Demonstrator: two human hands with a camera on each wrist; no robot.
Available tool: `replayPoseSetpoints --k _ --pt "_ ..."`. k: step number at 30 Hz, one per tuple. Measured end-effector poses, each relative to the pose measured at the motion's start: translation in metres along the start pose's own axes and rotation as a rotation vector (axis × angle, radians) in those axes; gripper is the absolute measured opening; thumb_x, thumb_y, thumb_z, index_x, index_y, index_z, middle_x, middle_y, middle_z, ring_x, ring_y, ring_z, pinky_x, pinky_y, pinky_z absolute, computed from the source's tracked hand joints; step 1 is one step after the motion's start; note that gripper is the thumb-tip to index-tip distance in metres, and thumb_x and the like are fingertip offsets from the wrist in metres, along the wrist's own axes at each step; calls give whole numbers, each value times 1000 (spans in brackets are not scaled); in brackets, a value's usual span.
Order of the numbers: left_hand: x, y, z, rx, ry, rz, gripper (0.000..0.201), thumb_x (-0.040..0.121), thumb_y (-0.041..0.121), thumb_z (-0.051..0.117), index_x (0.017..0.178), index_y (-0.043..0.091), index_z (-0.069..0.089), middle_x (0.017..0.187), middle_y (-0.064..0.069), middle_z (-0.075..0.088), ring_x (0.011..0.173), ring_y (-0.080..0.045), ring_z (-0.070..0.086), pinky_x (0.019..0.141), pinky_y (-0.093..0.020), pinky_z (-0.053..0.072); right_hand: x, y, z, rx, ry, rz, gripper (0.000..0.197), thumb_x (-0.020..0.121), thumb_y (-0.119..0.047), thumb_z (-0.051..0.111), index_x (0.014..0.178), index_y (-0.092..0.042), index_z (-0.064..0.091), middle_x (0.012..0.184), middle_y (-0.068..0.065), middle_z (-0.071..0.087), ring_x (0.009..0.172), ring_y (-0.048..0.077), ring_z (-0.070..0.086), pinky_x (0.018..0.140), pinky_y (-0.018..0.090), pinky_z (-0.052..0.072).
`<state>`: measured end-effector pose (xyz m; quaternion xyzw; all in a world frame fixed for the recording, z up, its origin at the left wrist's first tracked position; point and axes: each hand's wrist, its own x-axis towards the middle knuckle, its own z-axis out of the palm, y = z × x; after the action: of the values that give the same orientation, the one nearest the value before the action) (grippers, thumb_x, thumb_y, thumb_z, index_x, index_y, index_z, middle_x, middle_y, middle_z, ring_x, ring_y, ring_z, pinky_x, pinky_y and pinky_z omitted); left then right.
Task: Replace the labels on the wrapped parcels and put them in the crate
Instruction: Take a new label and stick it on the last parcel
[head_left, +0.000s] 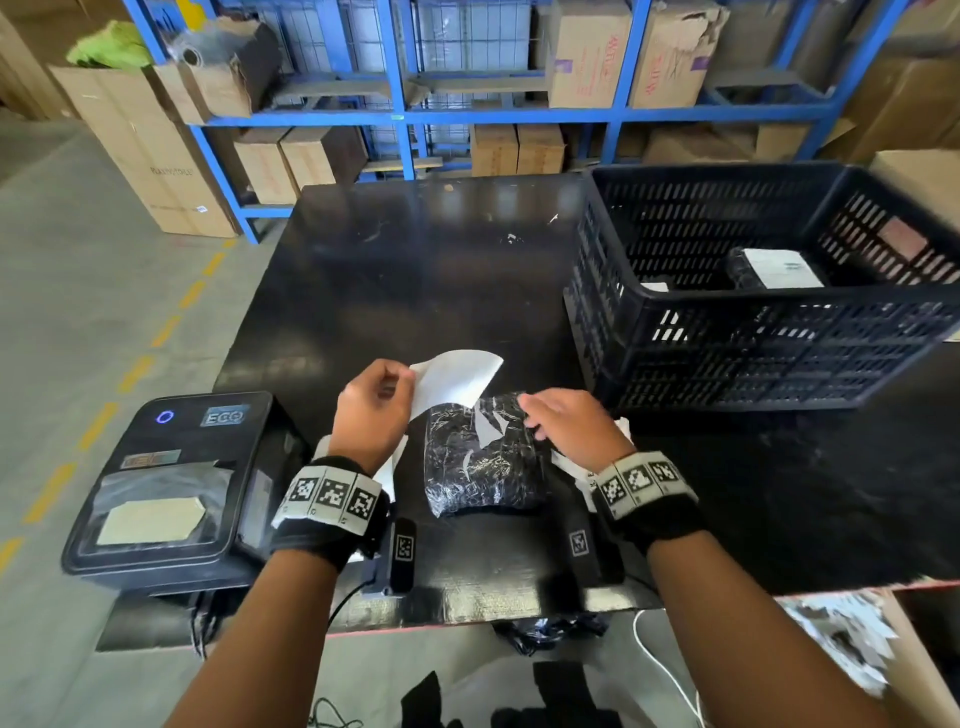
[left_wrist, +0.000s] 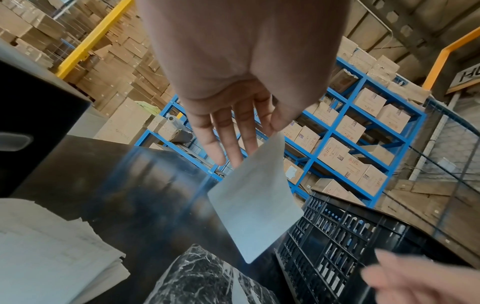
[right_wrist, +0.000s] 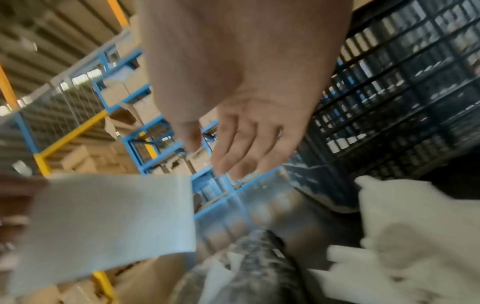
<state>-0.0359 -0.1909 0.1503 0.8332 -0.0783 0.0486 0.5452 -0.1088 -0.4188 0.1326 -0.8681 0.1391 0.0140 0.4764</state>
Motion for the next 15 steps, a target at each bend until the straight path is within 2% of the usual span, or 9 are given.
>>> replayPoseSetpoints --k 2,5,8,10,12,13,15 --pt "-3 2 1 -41 -51 40 11 89 21 63 78 21 62 79 5 67 75 -8 63 76 -23 51 9 -20 10 73 -88 -16 38 98 -47 44 99 -15 66 92 4 73 78 16 67 82 35 50" --pt "-11 1 1 -57 -122 105 8 87 22 67 80 22 63 80 8 68 76 -3 65 75 -14 49 29 -40 18 220 21 96 43 100 -48 36 106 -13 60 93 7 72 75 19 67 77 36 52" --pt "-16 -8 -1 -30 -192 119 9 84 28 70 88 22 64 85 10 69 81 -5 66 73 -16 50 42 -51 20 439 84 241 45 97 -53 43 97 -12 61 87 5 71 72 17 66 65 30 53" --pt "-19 -15 0 37 -239 141 14 82 36 71 92 30 63 89 16 68 85 -3 64 74 -19 51 46 -54 21 518 95 263 35 97 -43 49 88 -12 63 89 8 70 71 16 66 61 27 51" --pt "-23 -19 -1 95 -281 173 23 80 38 72 99 32 62 99 16 65 92 -4 61 78 -19 49 47 -54 22 523 119 242 21 97 -27 51 85 -14 63 97 11 70 74 17 66 65 28 52" --pt "-24 -21 -1 120 -298 196 30 79 37 73 105 29 61 106 14 63 99 -7 59 84 -19 48 48 -53 22 495 144 225 18 97 -21 50 88 -13 64 99 12 71 77 19 67 69 31 54" --pt "-27 -27 -2 153 -323 224 44 78 35 75 117 24 56 121 8 54 112 -12 53 97 -29 45 49 -53 21 401 194 182 23 94 -18 49 93 -1 64 102 19 71 90 29 69 76 38 57"
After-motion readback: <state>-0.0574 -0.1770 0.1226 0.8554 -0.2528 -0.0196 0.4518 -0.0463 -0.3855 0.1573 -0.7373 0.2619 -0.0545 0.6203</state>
